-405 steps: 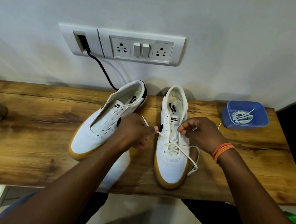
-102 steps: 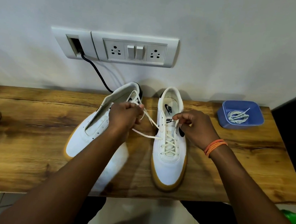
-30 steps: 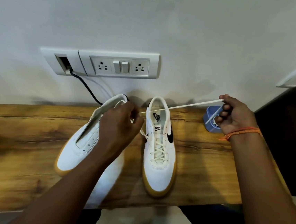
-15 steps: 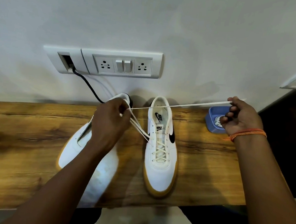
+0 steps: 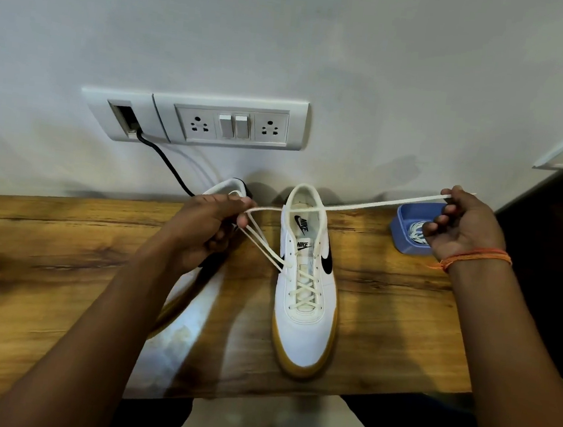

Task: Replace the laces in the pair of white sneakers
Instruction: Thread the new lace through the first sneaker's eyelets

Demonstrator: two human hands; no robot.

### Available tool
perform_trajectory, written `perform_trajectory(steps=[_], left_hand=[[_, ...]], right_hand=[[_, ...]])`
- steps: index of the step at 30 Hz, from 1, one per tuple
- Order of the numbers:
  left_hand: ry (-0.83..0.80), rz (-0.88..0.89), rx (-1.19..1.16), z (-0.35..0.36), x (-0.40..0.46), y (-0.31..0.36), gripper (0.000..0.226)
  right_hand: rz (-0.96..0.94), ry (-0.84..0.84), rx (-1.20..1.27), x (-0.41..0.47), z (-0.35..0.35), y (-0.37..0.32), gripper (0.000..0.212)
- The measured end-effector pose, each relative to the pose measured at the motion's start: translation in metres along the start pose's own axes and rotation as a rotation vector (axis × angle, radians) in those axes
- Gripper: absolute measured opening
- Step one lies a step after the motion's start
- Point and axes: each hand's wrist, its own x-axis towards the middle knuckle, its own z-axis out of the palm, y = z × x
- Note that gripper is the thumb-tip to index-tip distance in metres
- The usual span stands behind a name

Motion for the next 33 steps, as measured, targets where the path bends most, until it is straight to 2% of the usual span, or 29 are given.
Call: perform_trajectory(steps=[2,4,5,9,12,16,19,22,26,28,30,33], left_hand=[[-0.092,-0.025,0.055,-0.003,-0.003,0.002,0.024],[-0.138,-0.033,0.074,-0.006,-0.006,0.005,0.041],[-0.161,-0.021,0.069,-0.007,-0.007,0.006,0.042],[-0.2,0.03,0.04,-0.012,-0.008,0.008,0.025],[-0.196,0.023,0.09,-0.019,-0.007,0.007,0.029],[-0.087,-0.001,0.608,-0.024,-0.009,0.001,0.026],[-0.11,-0.102,0.943,-0.026,-0.008,-0.007,0.027],[-0.061,-0.069,1.075,-0.027,-0.001,-0.01,0.018],[0.221,0.171,1.166,-0.015,0.001,-0.012,0.007],[0.291,0.366,1.068,0.002,-0.003,-0.012,0.01],[0.247,0.48,0.811,0.028,-0.007,-0.011,0.014],[0.052,0.425,0.299,0.063,-0.014,-0.011,0.016]], right_hand=[[0.005,0.002,-0.016,-0.001,0.001,0.001,0.021],[0.008,0.006,-0.036,-0.002,0.002,0.001,0.02],[0.009,0.01,-0.044,-0.002,0.002,0.001,0.02],[0.015,0.018,-0.074,-0.002,0.001,0.003,0.018],[0.022,0.014,-0.09,-0.002,0.002,0.004,0.017],[0.022,-0.041,-0.147,-0.004,0.004,0.006,0.02],[0.059,-0.177,-0.303,-0.016,0.013,0.013,0.019],[0.076,-0.323,-0.508,-0.03,0.027,0.026,0.015],[0.107,-0.449,-0.601,-0.048,0.04,0.049,0.014],[0.138,-0.503,-0.594,-0.056,0.045,0.057,0.014],[0.167,-0.593,-0.56,-0.064,0.05,0.061,0.013],[0.218,-0.729,-0.461,-0.074,0.057,0.064,0.011]])
